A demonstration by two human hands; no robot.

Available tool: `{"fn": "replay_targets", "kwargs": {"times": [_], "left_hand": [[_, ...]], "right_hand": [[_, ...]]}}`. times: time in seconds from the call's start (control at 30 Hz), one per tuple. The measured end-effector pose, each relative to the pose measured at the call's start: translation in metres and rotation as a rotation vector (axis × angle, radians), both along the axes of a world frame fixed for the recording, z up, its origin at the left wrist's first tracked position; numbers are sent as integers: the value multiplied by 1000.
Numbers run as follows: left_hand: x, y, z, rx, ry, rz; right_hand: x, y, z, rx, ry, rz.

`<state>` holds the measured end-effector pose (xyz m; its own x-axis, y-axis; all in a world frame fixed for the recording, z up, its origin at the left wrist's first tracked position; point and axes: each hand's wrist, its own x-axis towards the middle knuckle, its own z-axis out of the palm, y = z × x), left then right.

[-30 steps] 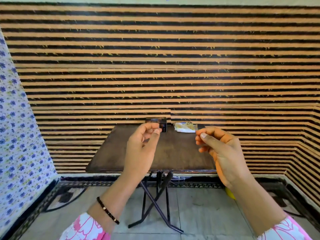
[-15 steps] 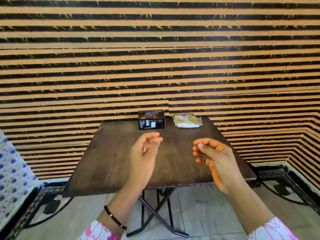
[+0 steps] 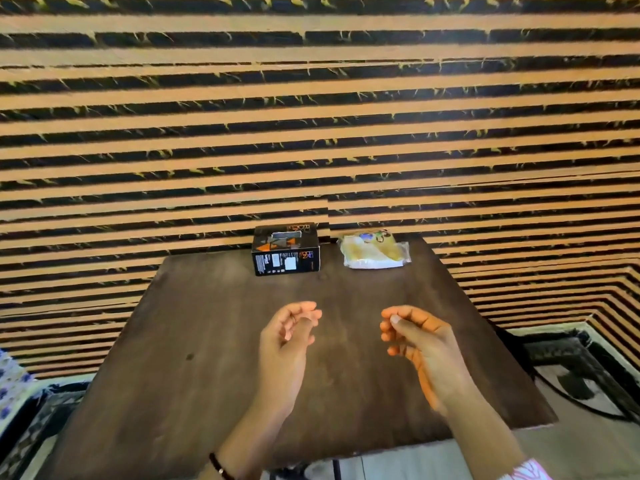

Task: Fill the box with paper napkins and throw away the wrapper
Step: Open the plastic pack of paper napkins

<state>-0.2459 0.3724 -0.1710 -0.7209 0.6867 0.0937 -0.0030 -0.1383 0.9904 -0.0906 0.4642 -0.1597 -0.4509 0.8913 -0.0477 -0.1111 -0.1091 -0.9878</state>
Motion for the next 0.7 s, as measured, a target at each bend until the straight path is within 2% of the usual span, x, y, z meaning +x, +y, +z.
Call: {"fn": "replay_targets", "kwargs": {"times": [0.17, 0.33, 0.57, 0.7], "left_hand": [[-16, 73, -13, -61, -48, 7], [-29, 150, -29, -152, -123, 0], [-54, 250, -73, -341, -119, -60], [-65, 280, -99, -432, -52, -61]], "right_hand": [[-12, 79, -17, 36, -168, 115], [-23, 169, -37, -10, -235, 129], [-42, 294, -80, -313, -178, 65], [-56, 348, -98, -387, -200, -28]]}}
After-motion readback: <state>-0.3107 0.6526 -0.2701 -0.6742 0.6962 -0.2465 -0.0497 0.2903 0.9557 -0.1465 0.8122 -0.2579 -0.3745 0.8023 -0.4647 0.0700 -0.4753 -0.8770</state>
